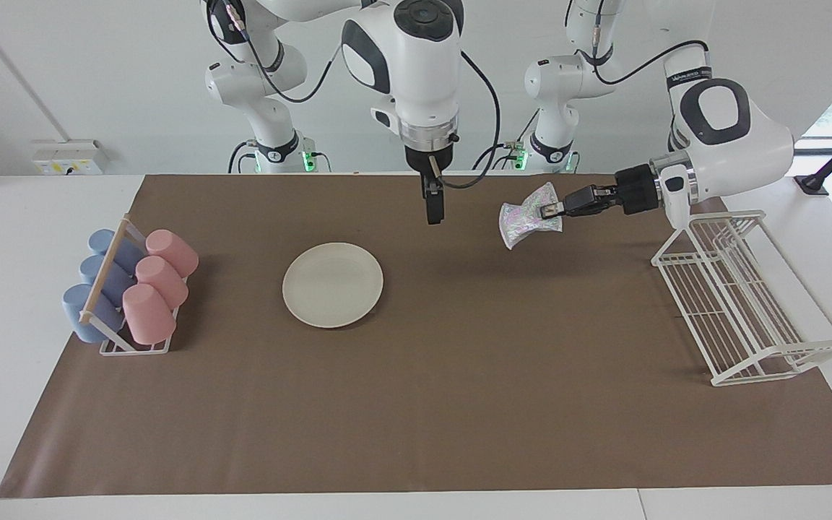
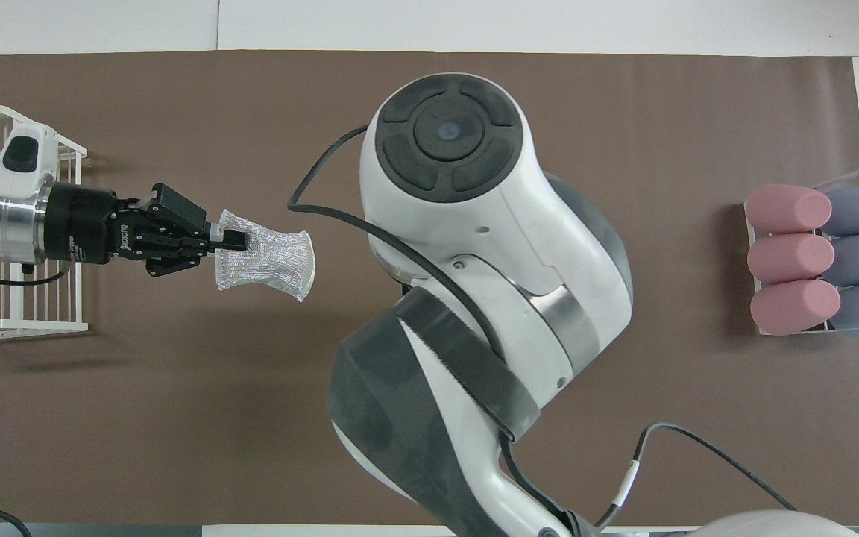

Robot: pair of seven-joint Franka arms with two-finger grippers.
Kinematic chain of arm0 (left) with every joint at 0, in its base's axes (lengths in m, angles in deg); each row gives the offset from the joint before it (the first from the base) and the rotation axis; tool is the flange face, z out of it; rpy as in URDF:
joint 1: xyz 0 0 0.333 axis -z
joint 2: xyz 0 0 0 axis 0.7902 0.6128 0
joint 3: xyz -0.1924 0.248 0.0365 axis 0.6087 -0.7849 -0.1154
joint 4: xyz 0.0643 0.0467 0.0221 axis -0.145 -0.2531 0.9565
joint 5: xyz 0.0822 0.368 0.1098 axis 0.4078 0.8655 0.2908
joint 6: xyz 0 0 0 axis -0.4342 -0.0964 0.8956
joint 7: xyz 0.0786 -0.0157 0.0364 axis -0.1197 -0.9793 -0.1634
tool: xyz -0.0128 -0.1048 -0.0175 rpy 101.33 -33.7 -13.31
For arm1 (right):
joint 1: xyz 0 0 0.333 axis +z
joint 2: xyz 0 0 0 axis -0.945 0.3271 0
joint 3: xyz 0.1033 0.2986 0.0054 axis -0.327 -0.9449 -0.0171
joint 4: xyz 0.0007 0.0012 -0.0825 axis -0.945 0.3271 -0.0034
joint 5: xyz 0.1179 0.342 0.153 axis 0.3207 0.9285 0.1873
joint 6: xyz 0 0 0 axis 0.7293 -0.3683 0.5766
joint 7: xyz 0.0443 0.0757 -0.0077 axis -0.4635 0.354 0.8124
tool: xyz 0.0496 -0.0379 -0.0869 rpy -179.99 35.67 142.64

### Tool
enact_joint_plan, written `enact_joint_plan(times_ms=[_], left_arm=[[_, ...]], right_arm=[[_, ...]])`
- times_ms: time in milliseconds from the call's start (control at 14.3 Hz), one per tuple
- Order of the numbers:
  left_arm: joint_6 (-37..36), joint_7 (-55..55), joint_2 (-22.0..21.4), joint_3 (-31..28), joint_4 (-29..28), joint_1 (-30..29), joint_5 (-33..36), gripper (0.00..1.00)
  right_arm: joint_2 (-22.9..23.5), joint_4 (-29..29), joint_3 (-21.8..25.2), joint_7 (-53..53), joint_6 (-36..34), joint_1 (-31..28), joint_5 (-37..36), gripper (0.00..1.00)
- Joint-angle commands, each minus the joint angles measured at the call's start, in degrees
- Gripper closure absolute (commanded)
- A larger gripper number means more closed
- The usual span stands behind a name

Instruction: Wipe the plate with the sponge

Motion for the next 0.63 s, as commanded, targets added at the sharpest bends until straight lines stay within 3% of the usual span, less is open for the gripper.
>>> enact_joint_plan(times_ms=[0, 280, 561], left_arm=[[2.1, 10.3, -4.0, 0.2, -8.7, 0.1, -6.6, 1.0], [-2.2, 19.5, -4.0, 0.4, -12.6, 0.4, -11.0, 1.0], [-3.3, 20.2, -4.9, 0.5, -15.1, 1.5, -15.4, 1.0]], right_arm=[[3.2, -4.9, 0.6, -1.6, 0.3, 3.9, -1.1, 0.0], [2.9, -4.2, 0.1, -0.7, 4.6, 4.6, -0.5, 0.0], [0.9, 1.5, 0.0, -0.6, 8.6, 4.9, -0.2, 0.0]])
